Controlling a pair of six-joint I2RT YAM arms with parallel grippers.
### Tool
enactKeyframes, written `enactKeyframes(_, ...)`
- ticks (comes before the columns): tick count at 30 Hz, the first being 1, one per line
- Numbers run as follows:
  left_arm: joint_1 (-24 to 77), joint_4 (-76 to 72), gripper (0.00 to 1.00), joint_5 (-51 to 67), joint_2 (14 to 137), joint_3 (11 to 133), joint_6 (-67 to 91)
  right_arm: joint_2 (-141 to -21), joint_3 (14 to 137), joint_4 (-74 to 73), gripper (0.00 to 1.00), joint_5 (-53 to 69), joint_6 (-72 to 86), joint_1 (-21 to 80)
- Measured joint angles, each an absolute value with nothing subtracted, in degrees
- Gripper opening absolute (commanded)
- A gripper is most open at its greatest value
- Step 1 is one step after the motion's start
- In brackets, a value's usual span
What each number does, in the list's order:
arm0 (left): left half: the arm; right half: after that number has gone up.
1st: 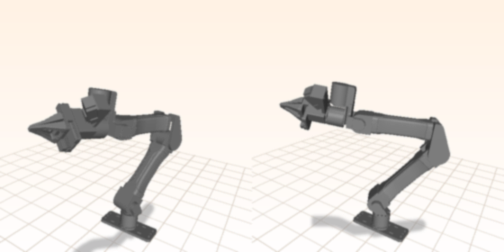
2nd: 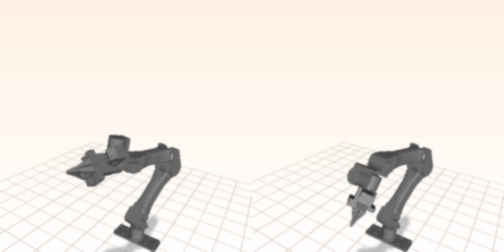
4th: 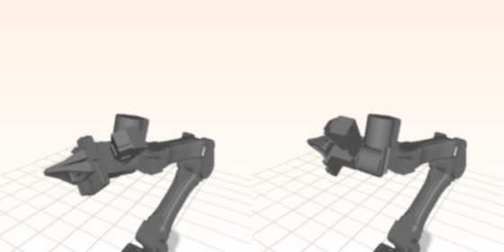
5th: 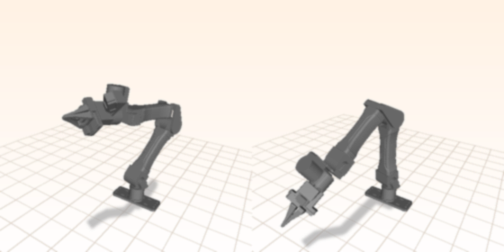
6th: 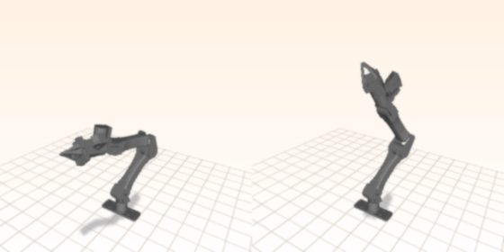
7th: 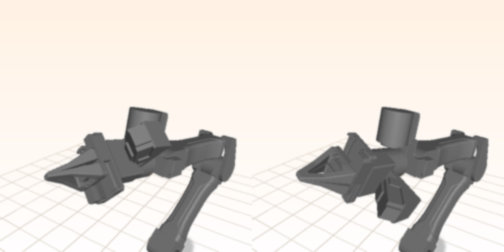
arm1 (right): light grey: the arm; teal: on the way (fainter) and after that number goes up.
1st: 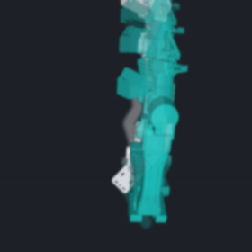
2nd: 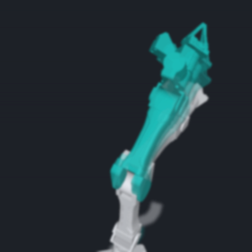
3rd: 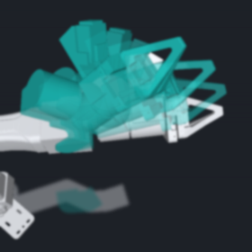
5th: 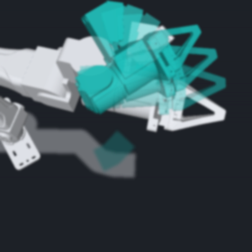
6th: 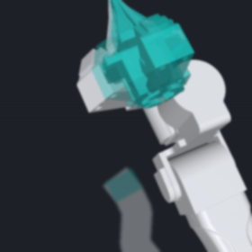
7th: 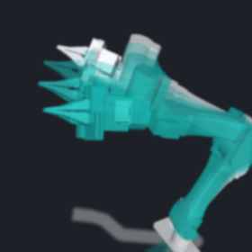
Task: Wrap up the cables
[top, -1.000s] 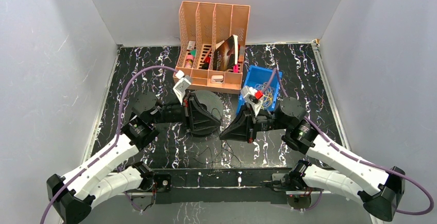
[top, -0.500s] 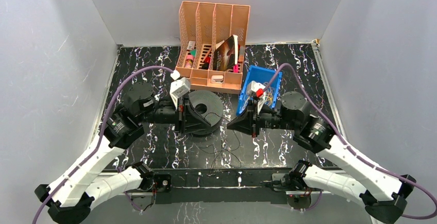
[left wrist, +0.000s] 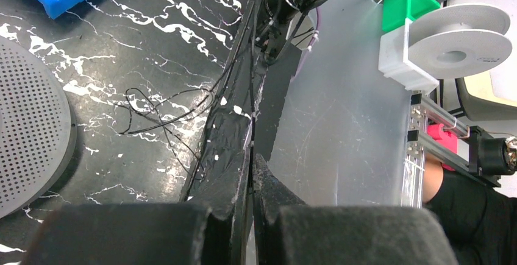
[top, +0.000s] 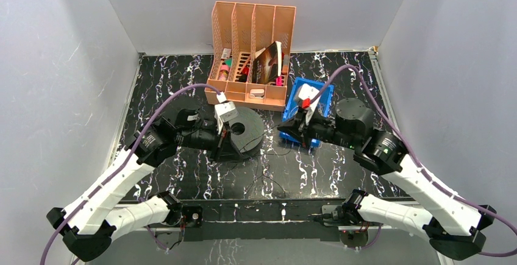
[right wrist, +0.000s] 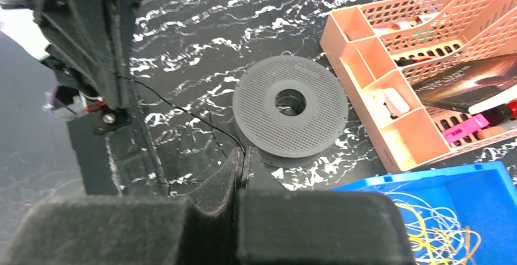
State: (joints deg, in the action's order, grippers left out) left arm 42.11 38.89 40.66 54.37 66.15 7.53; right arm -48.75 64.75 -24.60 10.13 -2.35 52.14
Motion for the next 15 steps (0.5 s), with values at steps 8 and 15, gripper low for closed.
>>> enactKeyframes(8, 42.19, 40.82, 0.00, 40.73, 54.48, 66.06, 6.39, -52.12, 64.97, -23.62, 0.00, 9.43, -12.95, 52.40)
enactKeyframes(15, 43.11, 40.82, 0.10, 40.18, 54.83, 66.06, 5.98, -52.93, 66.63, -22.76, 0.00, 10.48, -17.23, 52.64)
